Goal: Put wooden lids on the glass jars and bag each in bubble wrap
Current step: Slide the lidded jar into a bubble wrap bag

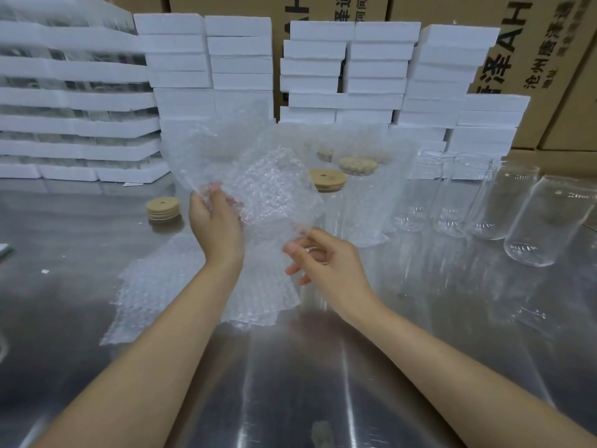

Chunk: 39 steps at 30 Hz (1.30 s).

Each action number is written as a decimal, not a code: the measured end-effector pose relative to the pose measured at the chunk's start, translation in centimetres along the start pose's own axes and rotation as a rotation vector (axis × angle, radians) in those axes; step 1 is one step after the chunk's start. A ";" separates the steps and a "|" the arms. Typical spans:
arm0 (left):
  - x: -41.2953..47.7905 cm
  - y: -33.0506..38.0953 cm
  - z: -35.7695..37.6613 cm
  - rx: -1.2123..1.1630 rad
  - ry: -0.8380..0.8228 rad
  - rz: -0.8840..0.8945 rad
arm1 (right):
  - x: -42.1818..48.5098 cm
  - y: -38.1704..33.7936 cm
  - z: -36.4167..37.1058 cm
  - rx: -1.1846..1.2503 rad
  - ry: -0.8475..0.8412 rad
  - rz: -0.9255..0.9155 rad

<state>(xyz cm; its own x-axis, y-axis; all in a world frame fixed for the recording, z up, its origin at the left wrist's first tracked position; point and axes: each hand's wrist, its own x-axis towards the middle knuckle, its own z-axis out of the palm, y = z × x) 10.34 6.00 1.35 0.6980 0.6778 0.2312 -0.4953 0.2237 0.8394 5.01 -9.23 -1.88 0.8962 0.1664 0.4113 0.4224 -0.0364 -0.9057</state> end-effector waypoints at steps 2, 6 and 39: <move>-0.3 0.1 0.1 0.004 0.025 -0.031 | 0.0 0.0 -0.3 -0.005 0.039 -0.055; -0.5 0.2 -0.3 0.462 0.087 0.218 | 0.2 0.0 -0.7 0.013 0.102 -0.079; -0.4 1.0 -1.3 0.717 -1.277 0.094 | 1.5 1.1 -2.3 -0.168 0.187 -0.231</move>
<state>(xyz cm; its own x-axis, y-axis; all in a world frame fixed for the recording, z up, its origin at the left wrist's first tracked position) 8.89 6.93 1.47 0.8410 -0.4818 0.2463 -0.4724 -0.4316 0.7685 7.17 -11.29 -2.05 0.7768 0.0065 0.6297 0.6200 -0.1833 -0.7629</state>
